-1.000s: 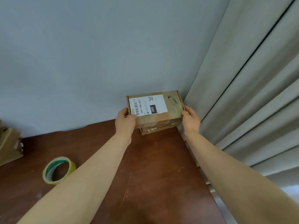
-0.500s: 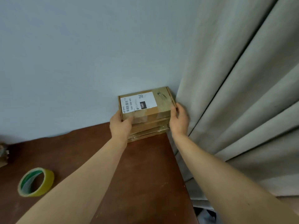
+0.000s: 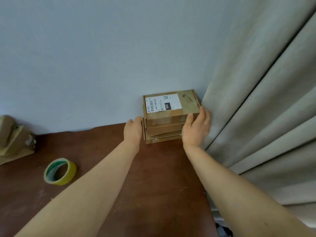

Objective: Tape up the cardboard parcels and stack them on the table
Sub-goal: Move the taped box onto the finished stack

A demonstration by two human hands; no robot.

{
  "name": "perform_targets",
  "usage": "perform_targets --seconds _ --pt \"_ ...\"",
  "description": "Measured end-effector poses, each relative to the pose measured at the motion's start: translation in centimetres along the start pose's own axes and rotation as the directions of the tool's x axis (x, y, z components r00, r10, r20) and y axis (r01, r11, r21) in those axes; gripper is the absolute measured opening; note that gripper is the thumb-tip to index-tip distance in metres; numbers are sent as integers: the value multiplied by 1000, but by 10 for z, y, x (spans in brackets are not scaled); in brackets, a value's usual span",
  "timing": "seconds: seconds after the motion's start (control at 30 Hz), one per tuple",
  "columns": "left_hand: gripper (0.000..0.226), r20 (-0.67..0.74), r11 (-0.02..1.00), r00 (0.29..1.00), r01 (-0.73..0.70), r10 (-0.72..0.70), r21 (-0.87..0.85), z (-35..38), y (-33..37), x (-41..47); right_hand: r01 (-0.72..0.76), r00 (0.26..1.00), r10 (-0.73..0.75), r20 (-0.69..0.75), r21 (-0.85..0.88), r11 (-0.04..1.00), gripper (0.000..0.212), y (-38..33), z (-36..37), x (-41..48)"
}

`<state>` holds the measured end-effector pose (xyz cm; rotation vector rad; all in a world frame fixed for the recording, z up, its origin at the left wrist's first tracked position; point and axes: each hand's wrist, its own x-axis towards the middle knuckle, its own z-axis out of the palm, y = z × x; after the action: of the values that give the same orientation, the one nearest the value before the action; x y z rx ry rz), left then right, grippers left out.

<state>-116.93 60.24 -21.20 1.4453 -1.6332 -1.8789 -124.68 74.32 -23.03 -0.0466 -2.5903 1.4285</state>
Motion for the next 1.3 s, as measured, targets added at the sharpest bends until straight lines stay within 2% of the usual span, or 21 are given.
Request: perform_targets --seconds 0.1,0.23,0.33,0.37,0.47,0.53,0.63,0.73,0.8,0.9,1.03,1.13,1.3 --pt "57 -20 999 999 -30 30 22 -25 1 -3 97 994 -97 53 13 995 42 -21 6 -32" --pt "46 2 993 994 -114 114 13 -66 -1 -10 172 972 -181 150 71 983 36 -47 20 -74" --pt "28 11 985 985 -172 172 -1 -113 -6 -15 230 947 -240 213 73 971 30 -67 38 -115" --pt "31 8 983 983 -186 186 -5 -134 -8 -16 240 940 -252 228 80 967 29 -75 47 -131" --pt "49 -14 980 980 -201 201 1 -211 -13 -13 215 925 -242 294 121 969 28 -106 82 -188" --pt "50 -56 976 975 -217 216 -17 -271 -17 -4 158 905 -206 372 157 975 28 -131 111 -233" --pt "43 -146 979 970 -200 195 -22 -360 -28 5 145 838 -219 500 182 972 25 -166 155 -300" --pt "15 -212 986 970 -142 120 -90 -431 -45 12 115 776 -210 595 194 974 23 -194 186 -353" --pt "17 -256 983 964 -117 78 -143 -467 -50 19 87 750 -197 631 201 976 23 -210 202 -376" --pt "33 -314 976 949 -107 42 -191 -503 -52 33 78 729 -193 657 200 977 23 -227 226 -391" --pt "32 -389 968 921 -94 -5 -234 -536 -56 48 79 695 -181 696 176 981 19 -245 265 -392" --pt "35 -475 976 880 -79 -29 -205 -560 -55 56 100 666 -212 716 195 976 19 -260 297 -387" --pt "37 -567 988 823 -84 -5 -131 -594 -49 86 215 682 -286 674 189 958 36 -283 338 -374"
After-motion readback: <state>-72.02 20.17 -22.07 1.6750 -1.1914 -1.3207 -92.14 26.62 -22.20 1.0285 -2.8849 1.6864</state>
